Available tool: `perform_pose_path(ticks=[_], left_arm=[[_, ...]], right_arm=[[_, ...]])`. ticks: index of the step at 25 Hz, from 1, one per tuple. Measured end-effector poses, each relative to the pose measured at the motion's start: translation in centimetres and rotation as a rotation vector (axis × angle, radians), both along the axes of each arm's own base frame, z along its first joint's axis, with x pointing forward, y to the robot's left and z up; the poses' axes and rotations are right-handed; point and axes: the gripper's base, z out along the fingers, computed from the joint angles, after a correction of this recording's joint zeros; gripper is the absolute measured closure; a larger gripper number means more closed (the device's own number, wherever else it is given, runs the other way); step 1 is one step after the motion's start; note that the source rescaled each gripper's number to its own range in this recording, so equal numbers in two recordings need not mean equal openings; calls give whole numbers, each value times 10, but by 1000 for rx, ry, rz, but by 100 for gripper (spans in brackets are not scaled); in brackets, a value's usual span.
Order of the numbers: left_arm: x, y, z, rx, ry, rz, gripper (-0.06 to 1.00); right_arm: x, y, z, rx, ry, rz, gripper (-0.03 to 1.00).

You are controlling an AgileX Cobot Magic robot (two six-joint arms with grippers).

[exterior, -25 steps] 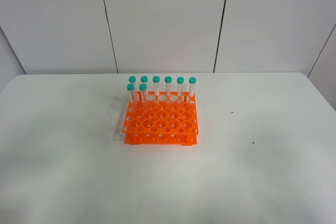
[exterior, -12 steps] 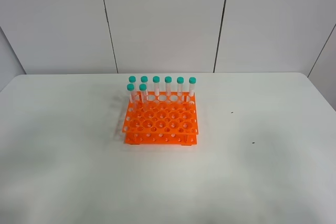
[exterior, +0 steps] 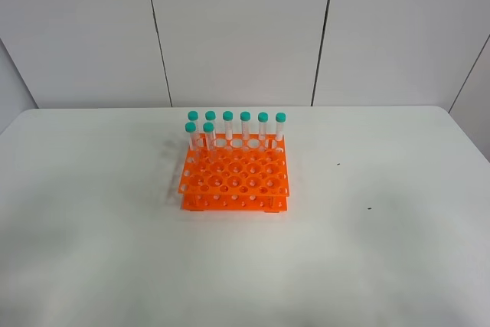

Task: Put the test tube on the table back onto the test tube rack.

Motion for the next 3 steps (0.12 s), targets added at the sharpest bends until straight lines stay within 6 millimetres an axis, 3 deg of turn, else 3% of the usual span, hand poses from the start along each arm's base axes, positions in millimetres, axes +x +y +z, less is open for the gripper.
perform_pose_path(ticks=[3], left_arm=[[0, 0, 0, 0, 0, 0, -5]], right_arm=[[0, 0, 0, 1, 0, 1, 5]])
